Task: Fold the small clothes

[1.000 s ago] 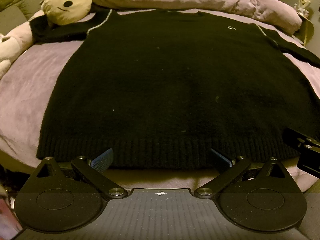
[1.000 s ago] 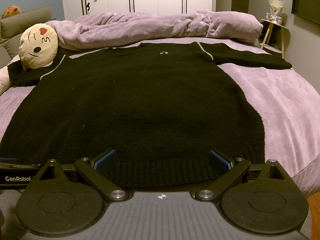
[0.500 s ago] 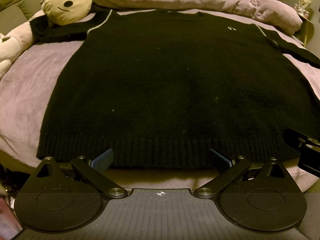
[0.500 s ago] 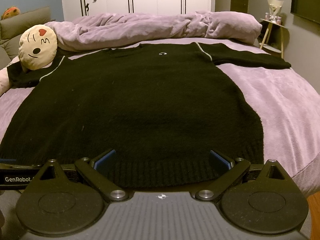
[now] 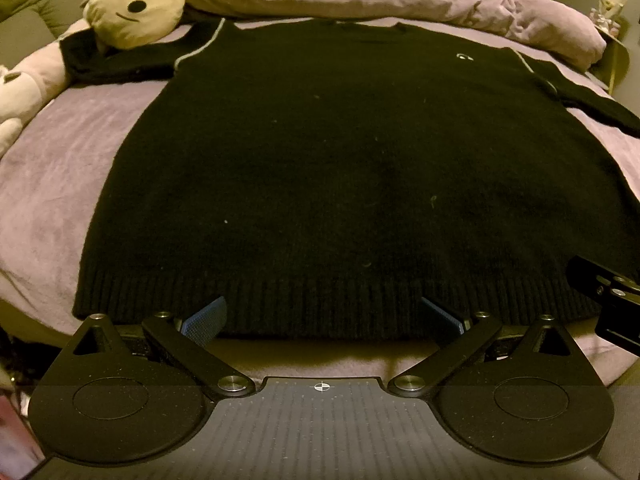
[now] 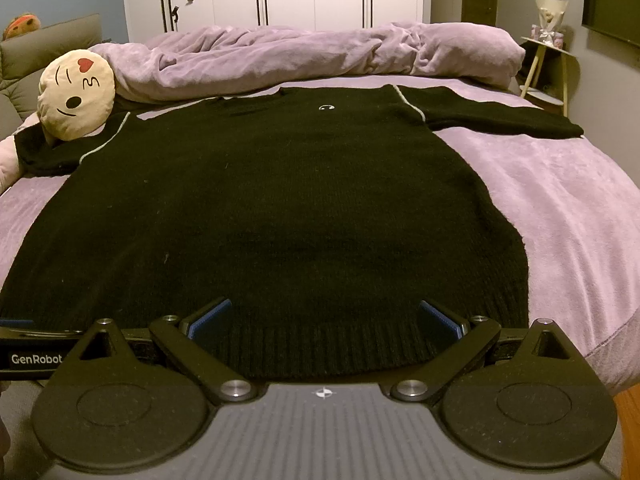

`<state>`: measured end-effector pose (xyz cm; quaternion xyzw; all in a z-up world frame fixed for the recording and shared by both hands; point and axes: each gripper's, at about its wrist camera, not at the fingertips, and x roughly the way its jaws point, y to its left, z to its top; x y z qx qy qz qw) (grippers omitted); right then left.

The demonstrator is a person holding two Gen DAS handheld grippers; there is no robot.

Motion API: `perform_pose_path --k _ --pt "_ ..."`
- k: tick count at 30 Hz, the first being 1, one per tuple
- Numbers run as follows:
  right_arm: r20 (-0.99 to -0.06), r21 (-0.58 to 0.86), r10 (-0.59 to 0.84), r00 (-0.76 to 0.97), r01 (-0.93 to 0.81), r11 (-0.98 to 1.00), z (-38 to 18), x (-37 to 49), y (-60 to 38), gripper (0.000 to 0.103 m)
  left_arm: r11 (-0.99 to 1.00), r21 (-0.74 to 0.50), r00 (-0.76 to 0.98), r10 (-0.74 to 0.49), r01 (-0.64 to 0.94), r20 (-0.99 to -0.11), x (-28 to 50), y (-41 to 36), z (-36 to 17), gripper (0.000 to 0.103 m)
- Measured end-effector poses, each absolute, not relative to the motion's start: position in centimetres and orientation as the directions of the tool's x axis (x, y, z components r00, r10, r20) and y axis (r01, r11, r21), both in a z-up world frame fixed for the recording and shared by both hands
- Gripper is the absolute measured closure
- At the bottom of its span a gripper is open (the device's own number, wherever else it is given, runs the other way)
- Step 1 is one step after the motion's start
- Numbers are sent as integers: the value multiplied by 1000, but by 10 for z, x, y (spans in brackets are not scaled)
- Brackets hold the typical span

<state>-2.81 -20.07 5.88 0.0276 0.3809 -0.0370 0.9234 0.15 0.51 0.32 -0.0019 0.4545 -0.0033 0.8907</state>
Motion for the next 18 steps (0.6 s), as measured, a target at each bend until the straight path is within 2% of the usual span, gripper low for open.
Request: perform_pose_path --k 18 --pt "-708 27 -47 704 94 995 60 -27 -202 4 1000 -8 586 -6 -1 -810 2 4 4 0"
